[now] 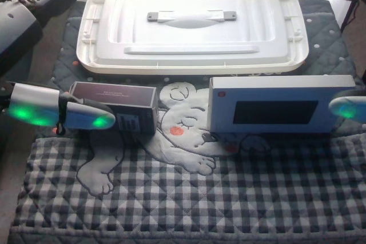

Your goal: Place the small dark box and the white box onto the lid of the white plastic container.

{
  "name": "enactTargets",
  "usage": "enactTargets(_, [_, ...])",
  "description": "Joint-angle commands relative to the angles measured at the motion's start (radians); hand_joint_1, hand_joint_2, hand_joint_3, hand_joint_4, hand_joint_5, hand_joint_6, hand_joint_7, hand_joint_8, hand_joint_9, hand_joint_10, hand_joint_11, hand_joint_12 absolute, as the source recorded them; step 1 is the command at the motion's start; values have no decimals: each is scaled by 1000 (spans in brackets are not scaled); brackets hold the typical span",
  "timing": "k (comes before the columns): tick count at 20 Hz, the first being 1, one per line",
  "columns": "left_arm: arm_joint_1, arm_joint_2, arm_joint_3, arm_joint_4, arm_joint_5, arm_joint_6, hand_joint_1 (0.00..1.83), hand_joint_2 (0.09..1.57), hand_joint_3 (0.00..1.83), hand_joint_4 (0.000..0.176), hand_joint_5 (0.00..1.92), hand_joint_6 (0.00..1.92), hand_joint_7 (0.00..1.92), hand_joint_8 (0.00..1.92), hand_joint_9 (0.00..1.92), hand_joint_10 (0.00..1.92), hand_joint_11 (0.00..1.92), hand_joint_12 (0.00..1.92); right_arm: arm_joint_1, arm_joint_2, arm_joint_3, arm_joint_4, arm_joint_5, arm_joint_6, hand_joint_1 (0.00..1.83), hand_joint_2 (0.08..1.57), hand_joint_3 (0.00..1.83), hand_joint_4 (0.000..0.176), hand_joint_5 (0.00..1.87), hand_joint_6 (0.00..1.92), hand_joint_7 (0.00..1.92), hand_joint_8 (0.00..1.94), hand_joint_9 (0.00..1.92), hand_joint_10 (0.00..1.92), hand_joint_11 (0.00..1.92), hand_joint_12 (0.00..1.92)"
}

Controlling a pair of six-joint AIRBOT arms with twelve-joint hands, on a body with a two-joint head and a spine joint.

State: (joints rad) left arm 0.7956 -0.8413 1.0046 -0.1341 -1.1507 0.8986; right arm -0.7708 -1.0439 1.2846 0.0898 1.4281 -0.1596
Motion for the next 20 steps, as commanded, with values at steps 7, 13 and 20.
enactTargets(7, [-55,-39,40,31,21,-11,708,629,0,34,0,0,112,10,139,2,0,568,4,-22,37,19,36,4,772,617,0,94,69,1,118,3,49,7,0,102])
enactTargets(13, [-124,-117,121,66,219,-22,783,663,8,72,0,0,131,2,177,6,0,609,5,-58,83,8,-69,5,838,631,0,18,168,3,149,3,77,5,0,342])
enactTargets(20, [-122,-137,141,76,310,-22,833,689,3,28,0,0,76,0,126,3,0,585,19,-100,127,-10,-150,25,855,707,15,41,208,9,169,6,106,3,0,350])
